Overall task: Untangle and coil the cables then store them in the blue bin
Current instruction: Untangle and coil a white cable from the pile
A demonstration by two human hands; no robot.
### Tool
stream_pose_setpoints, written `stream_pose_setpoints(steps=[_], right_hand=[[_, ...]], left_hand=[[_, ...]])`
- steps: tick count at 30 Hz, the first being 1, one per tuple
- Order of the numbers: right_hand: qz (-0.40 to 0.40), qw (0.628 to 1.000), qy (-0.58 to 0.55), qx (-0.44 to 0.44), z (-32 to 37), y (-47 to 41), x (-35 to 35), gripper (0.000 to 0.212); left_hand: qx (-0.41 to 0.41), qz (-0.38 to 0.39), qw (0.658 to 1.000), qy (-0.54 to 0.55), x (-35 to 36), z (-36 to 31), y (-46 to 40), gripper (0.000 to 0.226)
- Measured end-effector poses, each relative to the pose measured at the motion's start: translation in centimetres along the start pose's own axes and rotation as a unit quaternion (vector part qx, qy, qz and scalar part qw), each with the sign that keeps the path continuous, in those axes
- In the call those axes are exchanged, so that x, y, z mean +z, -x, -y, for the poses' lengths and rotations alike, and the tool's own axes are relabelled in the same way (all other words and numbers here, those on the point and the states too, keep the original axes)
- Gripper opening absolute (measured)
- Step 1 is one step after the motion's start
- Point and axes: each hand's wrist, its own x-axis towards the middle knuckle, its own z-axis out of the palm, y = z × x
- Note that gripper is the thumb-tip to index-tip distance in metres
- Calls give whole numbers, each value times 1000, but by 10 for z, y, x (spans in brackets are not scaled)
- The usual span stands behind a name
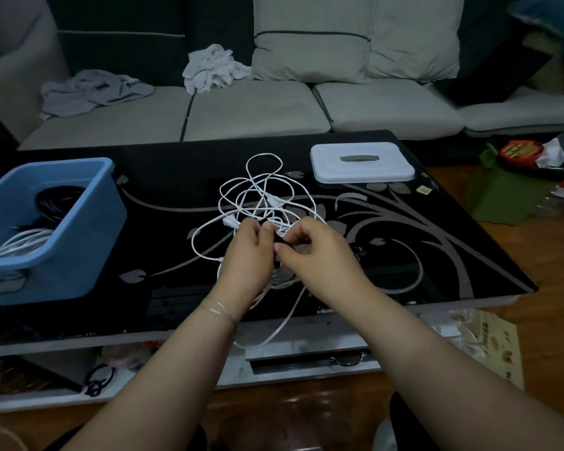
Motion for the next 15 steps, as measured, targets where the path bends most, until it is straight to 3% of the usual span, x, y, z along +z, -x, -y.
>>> stream_pose_setpoints(steps=[5, 8, 11, 13, 15], right_hand=[[-39, 988, 114, -101, 8, 8, -2, 18], [-46, 986, 127, -94, 9, 8, -1, 24], [-43, 996, -80, 22, 10, 3, 2, 29], [-11, 964, -232, 127, 10, -3, 3, 23], [40, 940, -279, 190, 12, -3, 2, 12]], left_hand=[[2, 19, 1000, 12, -1, -1, 2, 24], [15, 23, 1000, 9, -2, -2, 4, 24], [50, 19, 998, -44, -2, -3, 7, 24], [78, 9, 992, -94, -3, -6, 10, 23], [107, -1, 986, -127, -5, -6, 11, 22]])
